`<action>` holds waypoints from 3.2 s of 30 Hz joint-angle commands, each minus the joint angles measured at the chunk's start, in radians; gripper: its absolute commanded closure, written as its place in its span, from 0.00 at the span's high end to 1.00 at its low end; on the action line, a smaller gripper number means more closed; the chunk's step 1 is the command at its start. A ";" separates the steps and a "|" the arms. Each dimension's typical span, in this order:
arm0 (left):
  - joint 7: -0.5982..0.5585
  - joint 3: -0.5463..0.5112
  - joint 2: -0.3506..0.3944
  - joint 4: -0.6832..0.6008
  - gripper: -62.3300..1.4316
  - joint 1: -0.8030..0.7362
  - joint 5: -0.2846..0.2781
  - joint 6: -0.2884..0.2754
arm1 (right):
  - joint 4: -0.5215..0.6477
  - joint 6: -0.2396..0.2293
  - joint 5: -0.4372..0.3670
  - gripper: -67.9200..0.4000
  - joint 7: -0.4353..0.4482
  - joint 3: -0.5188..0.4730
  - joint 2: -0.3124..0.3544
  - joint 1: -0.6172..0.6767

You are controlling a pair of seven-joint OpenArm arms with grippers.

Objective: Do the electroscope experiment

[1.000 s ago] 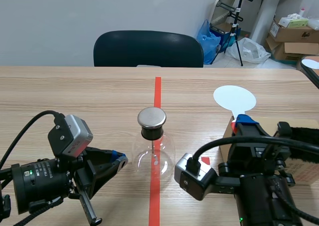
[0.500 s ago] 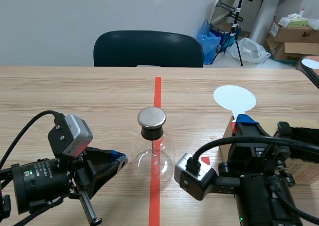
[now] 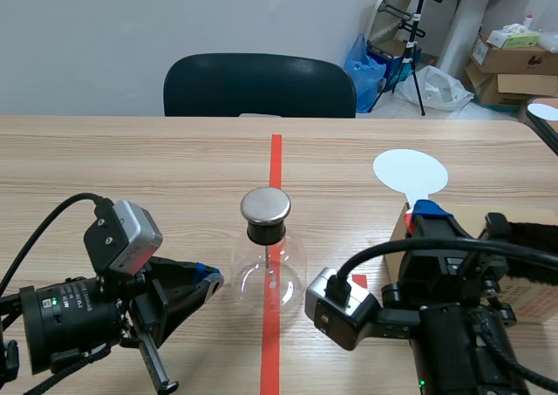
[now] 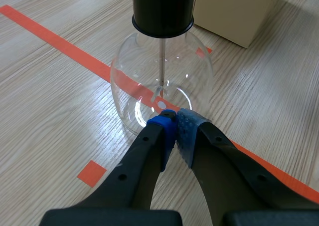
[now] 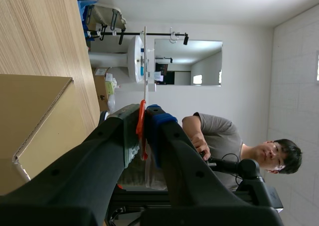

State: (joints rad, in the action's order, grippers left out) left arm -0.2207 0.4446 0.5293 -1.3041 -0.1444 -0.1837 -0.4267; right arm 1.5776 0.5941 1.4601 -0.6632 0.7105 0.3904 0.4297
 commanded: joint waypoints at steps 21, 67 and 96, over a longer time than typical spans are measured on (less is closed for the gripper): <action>-0.014 -0.005 -0.002 -0.017 0.07 -0.002 -0.010 -0.003 | 0.020 0.010 0.001 0.02 -0.004 -0.004 0.003 -0.014; -0.014 -0.005 -0.002 -0.017 0.07 -0.002 -0.010 -0.003 | 0.025 0.011 0.001 0.02 0.038 -0.058 -0.003 0.028; -0.038 -0.059 0.045 -0.047 0.07 -0.088 -0.010 -0.004 | -0.032 0.189 -0.405 0.02 1.175 -0.916 -0.318 0.260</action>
State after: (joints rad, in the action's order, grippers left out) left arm -0.2295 0.4068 0.5610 -1.3144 -0.2073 -0.1833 -0.4267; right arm 1.5578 0.7254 1.0672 0.5053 -0.2008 0.0685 0.6933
